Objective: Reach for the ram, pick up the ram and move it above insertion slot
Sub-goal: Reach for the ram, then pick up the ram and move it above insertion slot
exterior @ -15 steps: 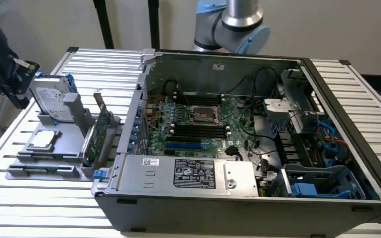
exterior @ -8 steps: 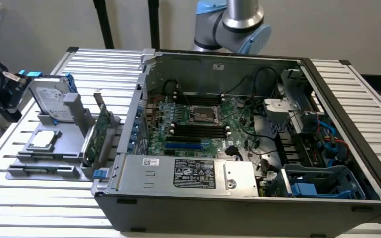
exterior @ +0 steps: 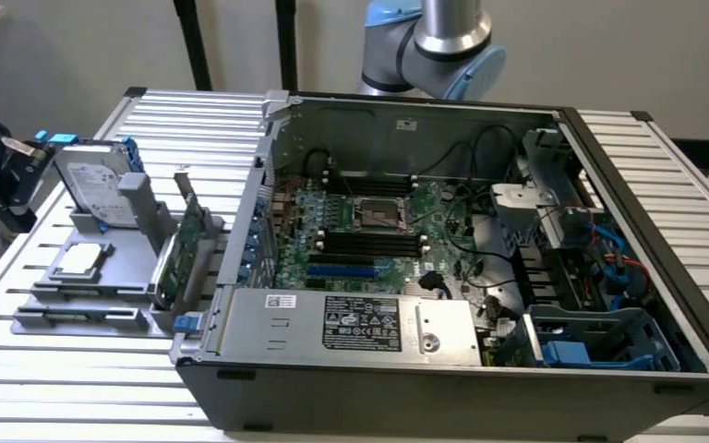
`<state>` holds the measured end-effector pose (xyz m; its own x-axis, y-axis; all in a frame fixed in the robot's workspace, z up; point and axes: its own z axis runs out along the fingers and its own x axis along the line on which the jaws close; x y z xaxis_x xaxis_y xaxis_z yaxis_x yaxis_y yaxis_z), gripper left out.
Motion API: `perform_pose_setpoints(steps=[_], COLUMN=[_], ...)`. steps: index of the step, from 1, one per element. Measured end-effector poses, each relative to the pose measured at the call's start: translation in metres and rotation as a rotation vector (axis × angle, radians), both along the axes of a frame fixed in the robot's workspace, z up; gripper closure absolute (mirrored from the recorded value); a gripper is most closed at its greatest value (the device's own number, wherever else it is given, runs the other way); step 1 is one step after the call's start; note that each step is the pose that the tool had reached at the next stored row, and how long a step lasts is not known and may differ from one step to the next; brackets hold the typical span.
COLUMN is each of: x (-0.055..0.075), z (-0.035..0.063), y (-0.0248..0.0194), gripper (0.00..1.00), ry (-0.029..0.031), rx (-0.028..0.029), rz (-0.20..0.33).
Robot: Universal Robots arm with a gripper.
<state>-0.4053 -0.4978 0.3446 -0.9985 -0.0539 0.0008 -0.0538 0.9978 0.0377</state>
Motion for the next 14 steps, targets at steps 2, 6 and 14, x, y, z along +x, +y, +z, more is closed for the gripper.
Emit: perform_pose_setpoints(steps=[2, 6, 14], x=[0.0000, 0.0000, 0.0000], z=[-0.0001, -0.0001, 0.0000], y=[0.0000, 0.0000, 0.0000], gripper=[0.89, 0.89, 0.89], ry=[-0.0001, 0.0000, -0.0002], rx=[0.0001, 0.0001, 0.0000], rz=[0.036, 0.108, 0.254])
